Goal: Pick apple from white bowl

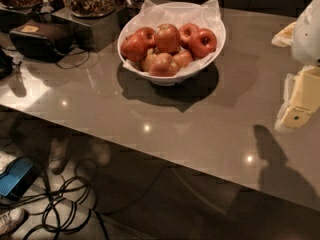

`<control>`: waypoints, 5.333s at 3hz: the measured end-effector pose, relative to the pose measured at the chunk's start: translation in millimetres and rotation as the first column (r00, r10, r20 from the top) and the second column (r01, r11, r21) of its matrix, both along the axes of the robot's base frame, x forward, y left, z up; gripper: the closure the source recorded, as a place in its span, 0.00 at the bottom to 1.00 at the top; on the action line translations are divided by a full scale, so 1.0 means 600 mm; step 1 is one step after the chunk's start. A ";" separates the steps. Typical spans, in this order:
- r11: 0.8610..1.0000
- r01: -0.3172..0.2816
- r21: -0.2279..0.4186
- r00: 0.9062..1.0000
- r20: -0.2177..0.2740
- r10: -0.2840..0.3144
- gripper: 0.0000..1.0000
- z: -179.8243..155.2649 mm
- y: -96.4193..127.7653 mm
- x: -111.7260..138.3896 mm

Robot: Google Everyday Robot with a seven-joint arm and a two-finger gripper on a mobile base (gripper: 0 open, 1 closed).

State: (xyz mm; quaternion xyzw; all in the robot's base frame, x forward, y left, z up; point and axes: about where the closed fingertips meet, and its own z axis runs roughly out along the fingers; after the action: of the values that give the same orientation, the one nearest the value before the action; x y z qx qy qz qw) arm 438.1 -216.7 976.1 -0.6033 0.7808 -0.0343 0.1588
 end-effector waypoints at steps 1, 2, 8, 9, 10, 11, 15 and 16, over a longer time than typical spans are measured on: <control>1.000 0.000 0.000 1.000 0.000 0.000 0.00 0.000 0.000 0.000; 0.998 0.020 0.052 1.000 0.013 -0.021 0.00 0.017 0.012 0.013; 0.995 -0.003 0.098 1.000 0.000 0.003 0.00 0.061 0.198 0.203; 0.990 0.009 0.142 1.000 -0.003 -0.008 0.00 0.058 0.211 0.221; 0.984 0.010 0.178 1.000 -0.008 -0.009 0.00 0.065 0.236 0.251; 0.979 0.030 0.203 1.000 -0.010 -0.029 0.00 0.072 0.251 0.279; 0.964 0.154 0.215 0.988 -0.013 -0.155 0.14 0.070 0.245 0.367; 0.966 0.160 0.201 0.987 -0.022 -0.159 0.13 0.054 0.257 0.388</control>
Offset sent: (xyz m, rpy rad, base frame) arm 0.0177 0.0157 0.0196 0.1251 -0.0087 -0.0477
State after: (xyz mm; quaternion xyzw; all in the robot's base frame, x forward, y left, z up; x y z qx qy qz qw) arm 671.1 -62.6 1008.8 -0.5193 0.8268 0.0343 0.2136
